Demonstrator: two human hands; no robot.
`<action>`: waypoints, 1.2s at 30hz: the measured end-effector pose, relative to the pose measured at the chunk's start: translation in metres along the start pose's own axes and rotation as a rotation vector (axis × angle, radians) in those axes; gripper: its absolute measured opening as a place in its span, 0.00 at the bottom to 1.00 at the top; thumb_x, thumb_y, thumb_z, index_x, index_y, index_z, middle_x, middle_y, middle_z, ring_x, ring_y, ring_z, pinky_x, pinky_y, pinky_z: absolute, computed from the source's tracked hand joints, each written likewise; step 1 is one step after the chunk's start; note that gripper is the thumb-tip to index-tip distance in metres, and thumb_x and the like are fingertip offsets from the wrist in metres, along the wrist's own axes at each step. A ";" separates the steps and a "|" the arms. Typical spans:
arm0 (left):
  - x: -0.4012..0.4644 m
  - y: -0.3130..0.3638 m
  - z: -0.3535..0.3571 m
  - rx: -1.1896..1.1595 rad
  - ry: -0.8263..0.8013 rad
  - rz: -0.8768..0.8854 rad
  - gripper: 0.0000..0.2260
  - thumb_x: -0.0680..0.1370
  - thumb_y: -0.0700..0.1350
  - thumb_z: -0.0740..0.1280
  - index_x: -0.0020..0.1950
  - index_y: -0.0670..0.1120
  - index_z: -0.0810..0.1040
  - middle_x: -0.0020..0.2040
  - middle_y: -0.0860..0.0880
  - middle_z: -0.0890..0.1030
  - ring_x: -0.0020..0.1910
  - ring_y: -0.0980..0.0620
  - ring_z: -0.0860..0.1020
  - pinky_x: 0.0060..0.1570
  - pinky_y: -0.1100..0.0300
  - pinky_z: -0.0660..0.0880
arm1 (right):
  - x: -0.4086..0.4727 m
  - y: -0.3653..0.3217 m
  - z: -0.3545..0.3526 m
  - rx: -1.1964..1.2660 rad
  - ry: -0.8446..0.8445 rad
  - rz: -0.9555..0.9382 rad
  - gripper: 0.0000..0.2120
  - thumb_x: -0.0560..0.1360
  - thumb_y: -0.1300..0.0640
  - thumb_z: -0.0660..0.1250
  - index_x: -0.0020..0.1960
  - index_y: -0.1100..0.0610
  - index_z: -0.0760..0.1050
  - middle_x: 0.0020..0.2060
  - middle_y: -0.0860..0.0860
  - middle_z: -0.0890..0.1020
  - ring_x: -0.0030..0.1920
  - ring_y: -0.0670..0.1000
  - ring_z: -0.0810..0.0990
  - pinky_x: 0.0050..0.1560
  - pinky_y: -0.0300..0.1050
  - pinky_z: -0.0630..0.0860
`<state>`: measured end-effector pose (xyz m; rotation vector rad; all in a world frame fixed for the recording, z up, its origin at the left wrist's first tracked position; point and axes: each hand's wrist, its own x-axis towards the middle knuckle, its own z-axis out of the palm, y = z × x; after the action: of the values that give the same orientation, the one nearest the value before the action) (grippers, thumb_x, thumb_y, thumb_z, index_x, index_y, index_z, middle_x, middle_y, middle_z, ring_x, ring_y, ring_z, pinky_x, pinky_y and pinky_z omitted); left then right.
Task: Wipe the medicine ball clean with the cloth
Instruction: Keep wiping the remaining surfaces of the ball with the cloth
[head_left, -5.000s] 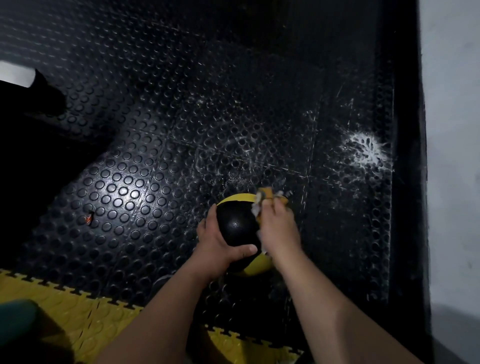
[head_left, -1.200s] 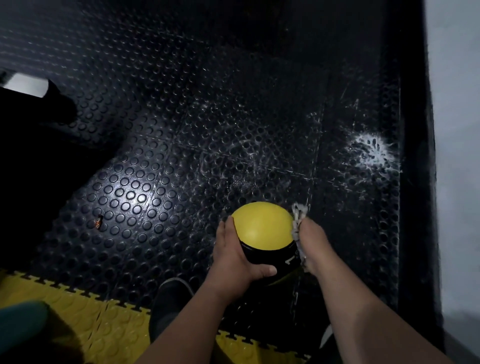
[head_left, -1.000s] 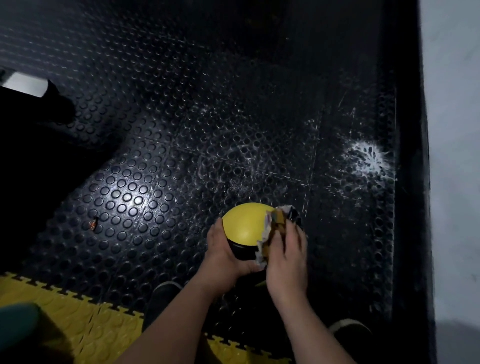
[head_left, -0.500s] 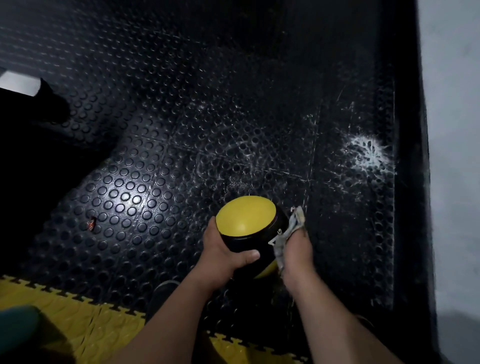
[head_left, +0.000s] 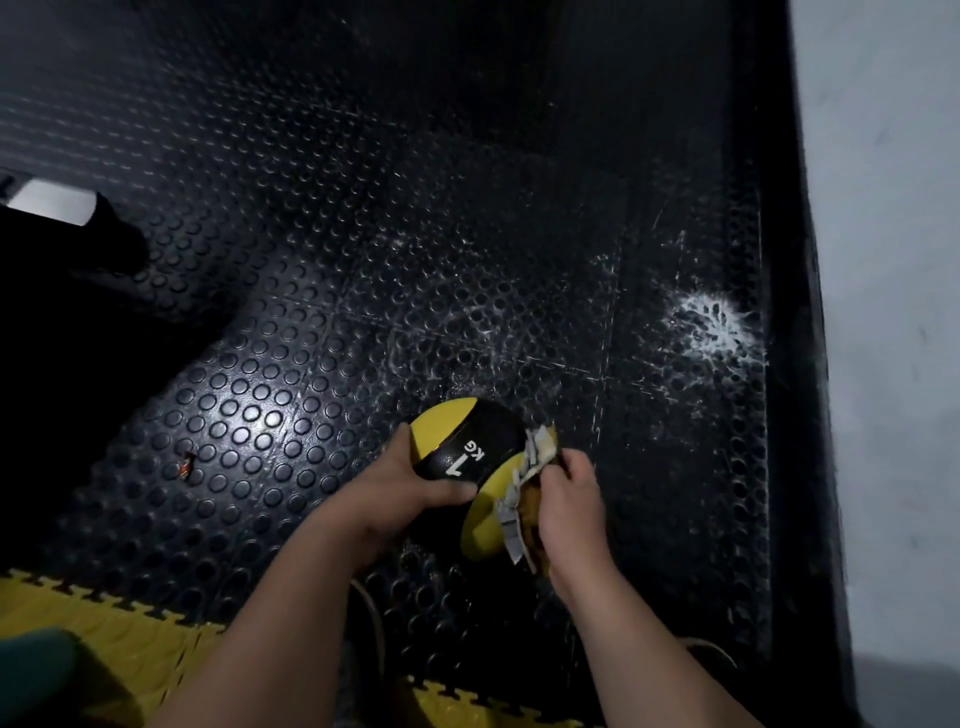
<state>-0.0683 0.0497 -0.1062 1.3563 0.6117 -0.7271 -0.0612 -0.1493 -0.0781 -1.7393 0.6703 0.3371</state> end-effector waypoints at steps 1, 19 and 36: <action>0.001 0.006 0.009 -0.007 0.036 -0.010 0.53 0.52 0.59 0.87 0.72 0.58 0.66 0.66 0.48 0.79 0.60 0.43 0.81 0.58 0.42 0.80 | -0.004 0.004 0.005 -0.025 0.005 -0.012 0.12 0.77 0.52 0.59 0.57 0.45 0.77 0.54 0.51 0.80 0.52 0.51 0.80 0.54 0.55 0.80; -0.009 -0.028 0.023 -0.063 0.290 0.036 0.51 0.50 0.67 0.84 0.66 0.76 0.59 0.70 0.49 0.73 0.64 0.41 0.77 0.58 0.37 0.78 | 0.035 0.026 0.032 0.018 -0.007 0.353 0.26 0.84 0.41 0.50 0.55 0.57 0.80 0.48 0.58 0.85 0.41 0.56 0.82 0.44 0.53 0.81; -0.029 -0.018 0.013 -0.138 0.002 0.163 0.48 0.58 0.44 0.84 0.73 0.59 0.65 0.64 0.49 0.79 0.60 0.48 0.81 0.55 0.51 0.82 | 0.016 0.023 0.006 0.289 0.129 0.151 0.16 0.82 0.49 0.57 0.62 0.51 0.79 0.54 0.51 0.84 0.52 0.53 0.82 0.54 0.51 0.78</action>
<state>-0.1012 0.0388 -0.0938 1.2633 0.5358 -0.5421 -0.0618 -0.1513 -0.1062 -1.4471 0.9012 0.2202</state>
